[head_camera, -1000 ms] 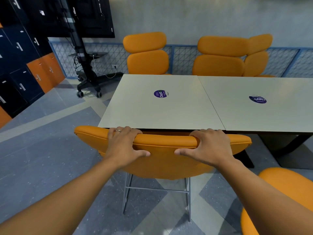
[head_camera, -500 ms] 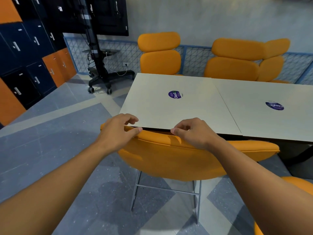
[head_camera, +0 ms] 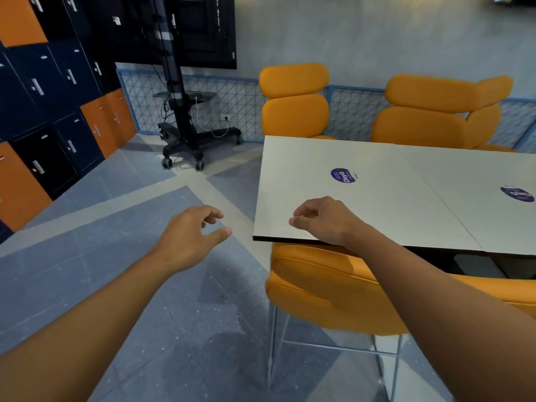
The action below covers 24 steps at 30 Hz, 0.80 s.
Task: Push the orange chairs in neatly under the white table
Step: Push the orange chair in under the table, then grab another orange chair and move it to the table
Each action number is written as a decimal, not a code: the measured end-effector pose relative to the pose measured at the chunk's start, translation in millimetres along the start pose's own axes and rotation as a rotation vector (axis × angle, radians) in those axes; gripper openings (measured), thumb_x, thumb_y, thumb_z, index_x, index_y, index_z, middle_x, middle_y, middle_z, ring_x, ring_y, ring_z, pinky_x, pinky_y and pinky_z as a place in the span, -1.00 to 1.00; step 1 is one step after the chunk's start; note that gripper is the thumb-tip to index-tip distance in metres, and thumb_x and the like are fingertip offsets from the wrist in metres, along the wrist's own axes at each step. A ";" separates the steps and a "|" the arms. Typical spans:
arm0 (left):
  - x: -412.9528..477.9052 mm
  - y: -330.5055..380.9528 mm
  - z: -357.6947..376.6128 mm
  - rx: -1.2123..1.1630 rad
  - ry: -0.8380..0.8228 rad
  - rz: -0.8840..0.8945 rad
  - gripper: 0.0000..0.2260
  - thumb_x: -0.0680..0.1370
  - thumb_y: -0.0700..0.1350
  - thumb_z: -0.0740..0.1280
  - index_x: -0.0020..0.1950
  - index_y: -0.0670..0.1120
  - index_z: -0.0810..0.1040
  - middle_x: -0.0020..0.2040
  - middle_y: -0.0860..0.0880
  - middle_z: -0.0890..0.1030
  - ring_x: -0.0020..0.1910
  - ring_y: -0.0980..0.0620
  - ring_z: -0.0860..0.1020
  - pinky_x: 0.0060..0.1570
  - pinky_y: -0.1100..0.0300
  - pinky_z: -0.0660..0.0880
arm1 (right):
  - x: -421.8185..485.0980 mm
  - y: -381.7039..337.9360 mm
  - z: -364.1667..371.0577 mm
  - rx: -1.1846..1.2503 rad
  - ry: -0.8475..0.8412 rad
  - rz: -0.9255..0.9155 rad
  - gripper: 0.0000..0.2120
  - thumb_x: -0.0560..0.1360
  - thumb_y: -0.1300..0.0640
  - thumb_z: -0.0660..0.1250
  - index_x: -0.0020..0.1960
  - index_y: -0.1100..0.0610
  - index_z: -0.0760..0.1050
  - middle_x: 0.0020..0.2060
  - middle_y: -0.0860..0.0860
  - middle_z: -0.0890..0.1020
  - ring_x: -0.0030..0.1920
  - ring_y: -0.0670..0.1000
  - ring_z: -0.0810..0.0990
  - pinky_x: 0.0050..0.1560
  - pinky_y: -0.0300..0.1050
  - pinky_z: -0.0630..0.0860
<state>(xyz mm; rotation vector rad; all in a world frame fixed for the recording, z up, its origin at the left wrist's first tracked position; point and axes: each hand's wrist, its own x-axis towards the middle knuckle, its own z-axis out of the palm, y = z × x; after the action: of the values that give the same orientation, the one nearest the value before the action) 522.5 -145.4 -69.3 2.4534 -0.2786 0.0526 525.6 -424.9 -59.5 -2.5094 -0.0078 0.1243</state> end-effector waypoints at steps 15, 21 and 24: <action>117.2 -145.8 -77.6 0.036 -0.058 -0.047 -0.61 0.49 0.11 0.41 0.28 0.04 0.50 0.16 0.04 0.52 0.12 0.08 0.48 0.05 0.19 0.40 | 173.2 -86.5 76.8 -0.057 -0.111 0.056 -0.69 0.52 -0.11 0.43 0.13 0.07 0.63 0.10 0.05 0.64 0.08 0.06 0.58 0.04 -0.10 0.48; 219.0 -185.9 -81.2 0.060 -0.069 -0.049 -0.62 0.49 0.10 0.41 0.27 0.04 0.50 0.14 0.05 0.52 0.11 0.09 0.48 0.04 0.20 0.38 | 277.9 -96.4 105.1 -0.044 -0.126 0.038 -0.71 0.52 -0.08 0.44 0.12 0.09 0.64 0.11 0.06 0.67 0.14 0.08 0.60 0.20 -0.07 0.52; 281.1 -202.9 -82.6 0.044 -0.087 -0.063 -0.63 0.50 0.10 0.41 0.26 0.03 0.50 0.14 0.05 0.52 0.10 0.09 0.48 0.03 0.21 0.39 | 334.2 -97.1 115.8 -0.052 -0.152 0.050 -0.67 0.53 -0.09 0.42 0.18 0.09 0.63 0.15 0.05 0.66 0.16 0.08 0.61 0.25 -0.08 0.49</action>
<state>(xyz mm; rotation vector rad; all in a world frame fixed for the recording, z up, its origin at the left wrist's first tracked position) 842.9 7.8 -99.0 2.5098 -0.2395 -0.0760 850.0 -266.8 -124.8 -2.5470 -0.0103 0.3386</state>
